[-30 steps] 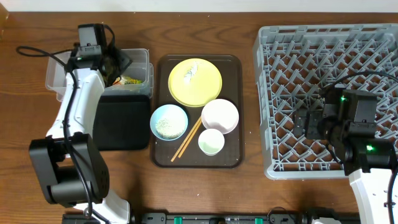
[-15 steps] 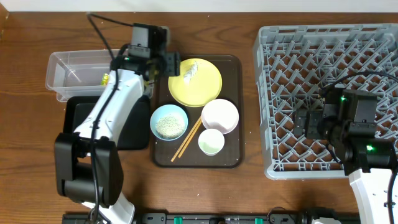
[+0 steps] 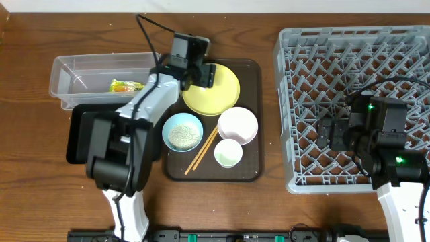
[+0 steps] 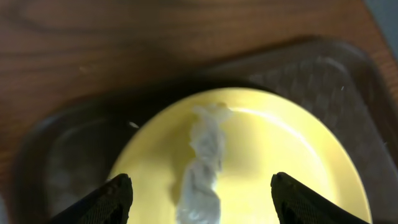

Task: Sort waste into correct bins and load items into the dishwasher rack
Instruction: 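Move left gripper to yellow plate and grasp white tissue, then carry tissue with left gripper and drop it into clear bin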

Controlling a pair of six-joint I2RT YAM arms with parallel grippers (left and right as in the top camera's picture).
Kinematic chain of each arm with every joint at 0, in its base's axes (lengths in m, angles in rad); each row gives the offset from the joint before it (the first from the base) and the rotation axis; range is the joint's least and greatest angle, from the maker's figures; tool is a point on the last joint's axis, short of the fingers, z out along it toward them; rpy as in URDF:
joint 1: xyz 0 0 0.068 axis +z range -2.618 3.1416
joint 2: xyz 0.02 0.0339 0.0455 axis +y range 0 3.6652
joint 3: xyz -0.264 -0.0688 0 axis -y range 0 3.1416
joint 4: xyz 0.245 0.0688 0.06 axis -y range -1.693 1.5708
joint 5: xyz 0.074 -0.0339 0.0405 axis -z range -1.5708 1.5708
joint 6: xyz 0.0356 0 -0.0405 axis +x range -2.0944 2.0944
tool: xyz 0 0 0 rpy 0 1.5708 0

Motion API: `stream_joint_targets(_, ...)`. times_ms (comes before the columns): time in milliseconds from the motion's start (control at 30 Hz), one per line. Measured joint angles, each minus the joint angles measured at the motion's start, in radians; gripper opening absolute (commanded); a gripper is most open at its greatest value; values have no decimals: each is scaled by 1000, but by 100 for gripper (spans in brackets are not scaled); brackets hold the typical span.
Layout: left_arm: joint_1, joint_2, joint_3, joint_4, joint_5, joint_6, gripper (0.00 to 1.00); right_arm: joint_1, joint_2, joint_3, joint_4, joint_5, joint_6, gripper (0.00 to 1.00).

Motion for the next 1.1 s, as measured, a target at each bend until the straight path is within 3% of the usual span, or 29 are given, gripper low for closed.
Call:
stream_joint_targets(133,-12,51,0,-3,0,0,67,0,0,0,-1,0,0,99)
stream_joint_targets(267,-11,84,0,-10,-3,4,43,0,0,0,-3,0,0,99)
stream_joint_targets(367,-11,85,-1,-13,-5,6,36,0,0,0,-3,0,0,99)
stream_joint_targets(467,-11,85,-1,-26,-9,4,20,0,0,0,-3,0,0,99)
stream_joint_targets(567,-11,85,-1,-39,-18,10,15,0,0,0,-3,0,0,99)
stream_joint_targets(800,-11,56,-1,-103,-22,11,15,0,0,0,-3,0,0,99)
stream_joint_targets(1100,44,-211,-3,-206,-26,-23,10,0,0,0,-4,0,0,99)
